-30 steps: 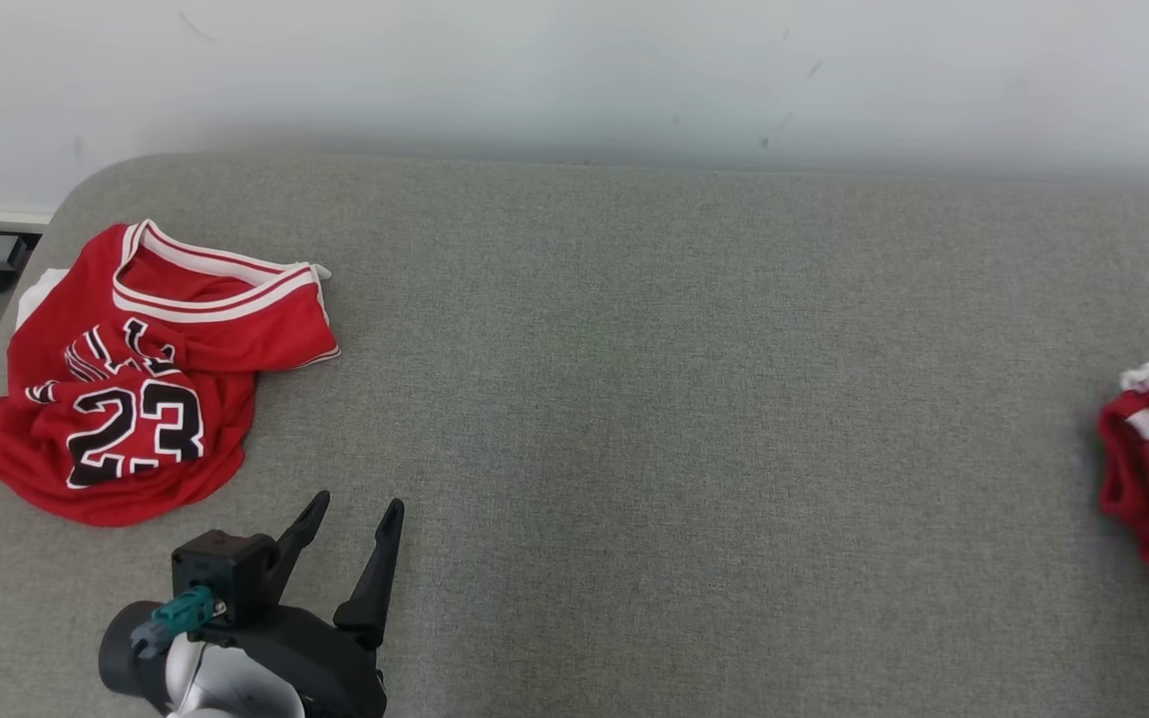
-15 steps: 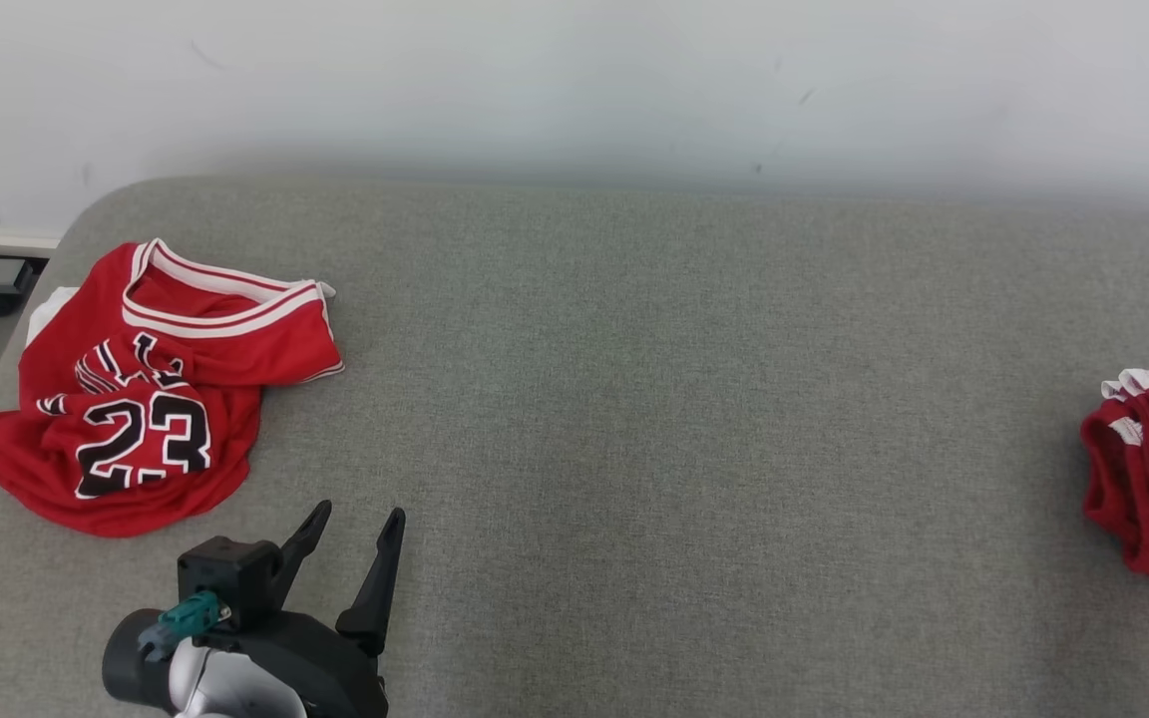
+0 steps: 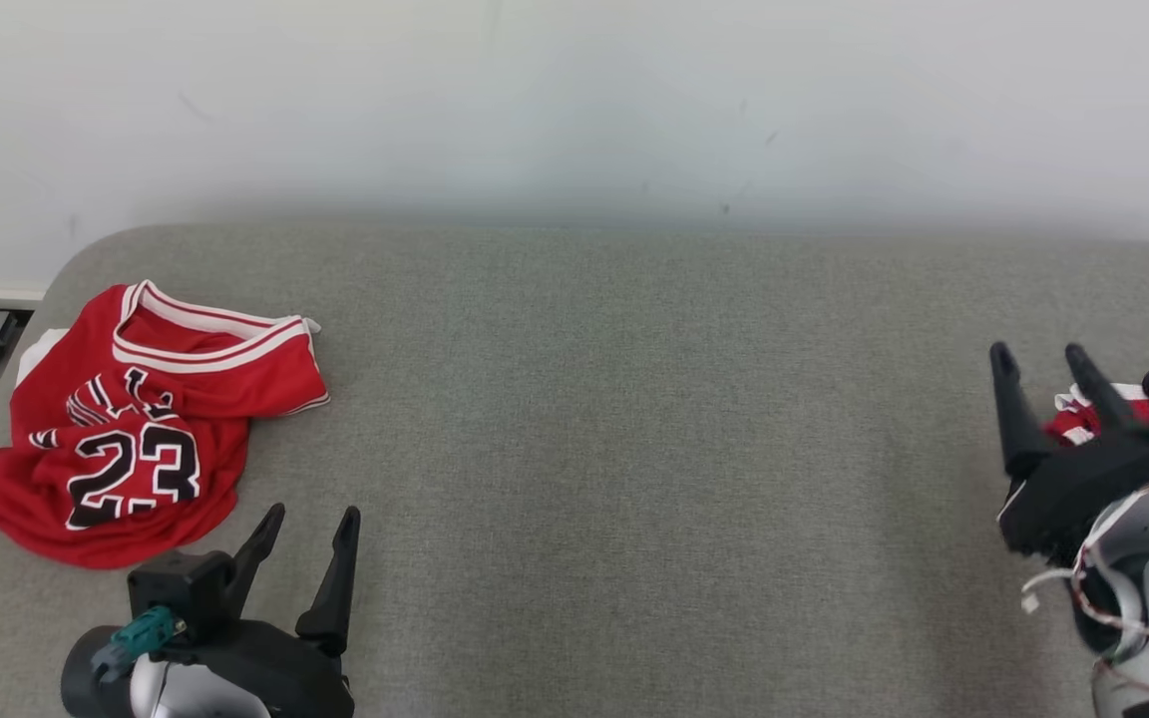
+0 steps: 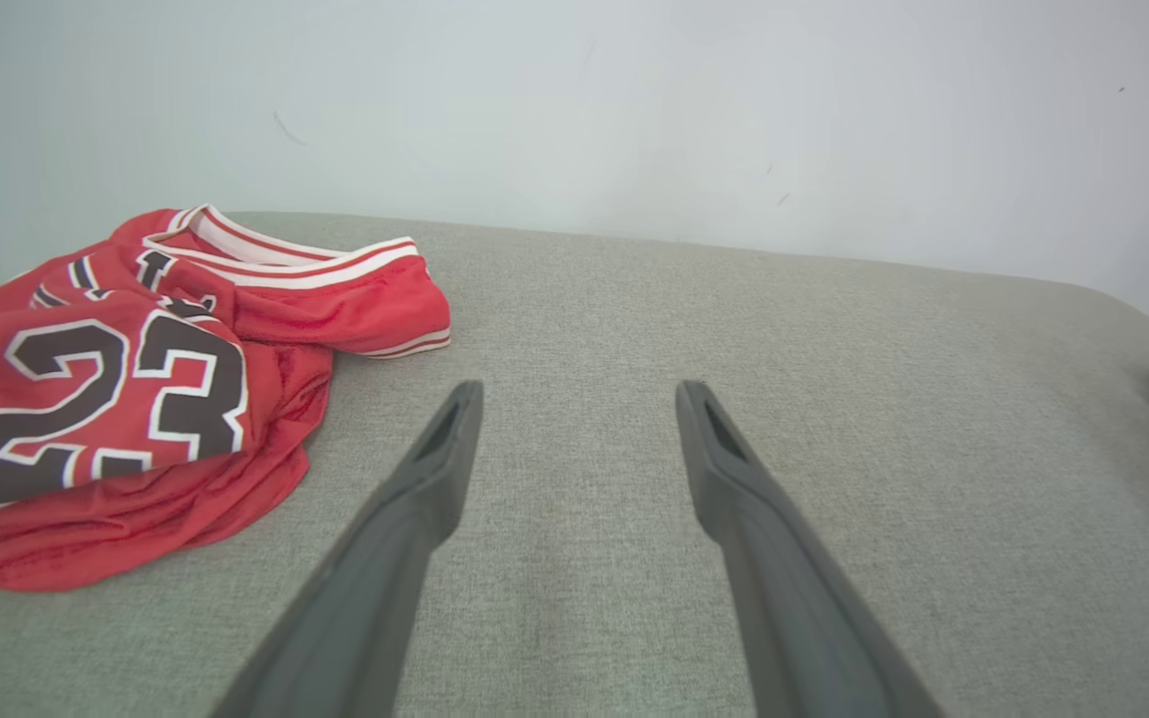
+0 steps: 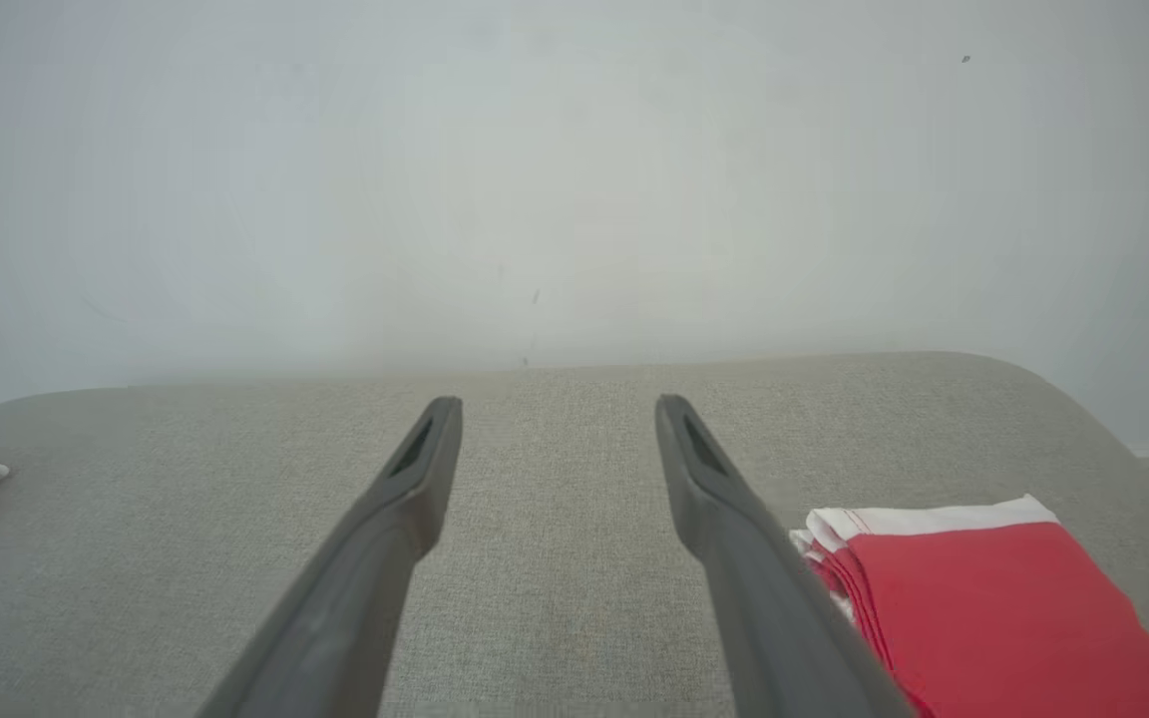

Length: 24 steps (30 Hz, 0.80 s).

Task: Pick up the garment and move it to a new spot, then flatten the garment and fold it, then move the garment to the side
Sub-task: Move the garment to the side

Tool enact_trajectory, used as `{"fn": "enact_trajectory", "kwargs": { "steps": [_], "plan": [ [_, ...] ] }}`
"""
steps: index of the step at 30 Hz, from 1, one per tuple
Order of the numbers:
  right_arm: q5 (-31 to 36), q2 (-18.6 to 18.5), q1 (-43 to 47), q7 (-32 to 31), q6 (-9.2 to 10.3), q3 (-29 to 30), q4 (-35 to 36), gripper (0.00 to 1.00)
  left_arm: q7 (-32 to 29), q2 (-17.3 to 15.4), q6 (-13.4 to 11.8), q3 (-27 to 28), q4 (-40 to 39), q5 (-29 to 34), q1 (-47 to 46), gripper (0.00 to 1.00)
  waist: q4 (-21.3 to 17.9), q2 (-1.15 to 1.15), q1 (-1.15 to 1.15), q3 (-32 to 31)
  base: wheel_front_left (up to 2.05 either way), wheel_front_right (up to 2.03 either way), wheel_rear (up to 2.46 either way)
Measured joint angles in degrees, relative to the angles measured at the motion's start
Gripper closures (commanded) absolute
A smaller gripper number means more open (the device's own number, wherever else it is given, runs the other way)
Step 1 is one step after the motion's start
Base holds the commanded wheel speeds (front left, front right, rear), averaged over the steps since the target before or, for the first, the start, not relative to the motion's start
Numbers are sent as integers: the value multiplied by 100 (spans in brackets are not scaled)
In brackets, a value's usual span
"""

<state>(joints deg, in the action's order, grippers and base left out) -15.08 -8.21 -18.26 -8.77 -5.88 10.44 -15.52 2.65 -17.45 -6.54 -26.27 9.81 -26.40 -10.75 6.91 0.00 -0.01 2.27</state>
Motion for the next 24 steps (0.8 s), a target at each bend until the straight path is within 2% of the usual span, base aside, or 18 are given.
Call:
{"fn": "enact_trajectory", "kwargs": {
  "steps": [11, 17, 24],
  "plan": [
    [-185, 421, 1238, 662, -66, -363, 698, 0, 126, -14, -24, 192, -7, 1, 174, 0, -206, 0, 0, -216, 0, 0, 0],
    [-282, 469, 1698, 887, -57, -336, 818, 0, 140, -11, -48, 224, -26, 33, 263, 0, -262, 0, 0, -257, 0, 0, 0],
    [-279, 469, 1778, 998, -33, -426, 823, 0, 140, -7, -48, 290, -70, 49, 264, 0, -233, 0, 0, -223, 0, 0, 0]
  ]
}}
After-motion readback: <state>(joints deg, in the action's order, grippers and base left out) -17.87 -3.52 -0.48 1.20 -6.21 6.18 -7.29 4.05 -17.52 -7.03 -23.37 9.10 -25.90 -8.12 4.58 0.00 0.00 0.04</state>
